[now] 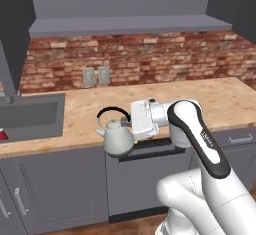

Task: Open the cabinet, pick the kettle from the cabinet, and place it in the sink.

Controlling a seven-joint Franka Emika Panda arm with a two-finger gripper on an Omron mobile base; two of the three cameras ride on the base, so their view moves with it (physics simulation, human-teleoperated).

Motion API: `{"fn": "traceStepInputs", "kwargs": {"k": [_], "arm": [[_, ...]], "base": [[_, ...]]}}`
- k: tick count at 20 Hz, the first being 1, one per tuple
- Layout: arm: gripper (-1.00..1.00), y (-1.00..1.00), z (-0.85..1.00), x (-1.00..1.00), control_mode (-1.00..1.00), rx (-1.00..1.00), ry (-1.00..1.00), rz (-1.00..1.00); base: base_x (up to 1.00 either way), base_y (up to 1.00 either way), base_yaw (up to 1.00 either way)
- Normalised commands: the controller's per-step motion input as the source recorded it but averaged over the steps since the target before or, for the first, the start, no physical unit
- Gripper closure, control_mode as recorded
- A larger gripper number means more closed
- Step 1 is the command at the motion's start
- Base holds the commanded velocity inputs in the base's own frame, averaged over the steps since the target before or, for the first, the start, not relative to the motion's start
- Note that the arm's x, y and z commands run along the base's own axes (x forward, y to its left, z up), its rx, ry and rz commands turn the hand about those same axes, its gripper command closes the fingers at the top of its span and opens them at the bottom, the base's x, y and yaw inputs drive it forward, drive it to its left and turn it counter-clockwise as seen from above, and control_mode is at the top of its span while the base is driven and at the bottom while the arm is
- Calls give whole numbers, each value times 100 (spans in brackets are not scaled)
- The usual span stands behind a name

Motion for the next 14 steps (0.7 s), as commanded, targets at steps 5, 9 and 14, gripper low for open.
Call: {"fn": "traceStepInputs", "kwargs": {"k": [5, 9, 14], "arm": [[100, 0, 0, 0, 100, 0, 0, 0], [100, 0, 0, 0, 100, 0, 0, 0], [100, 0, 0, 0, 100, 0, 0, 0]], "base": [[-37, 40, -1], [-23, 50, -4], [-13, 57, -4]]}}
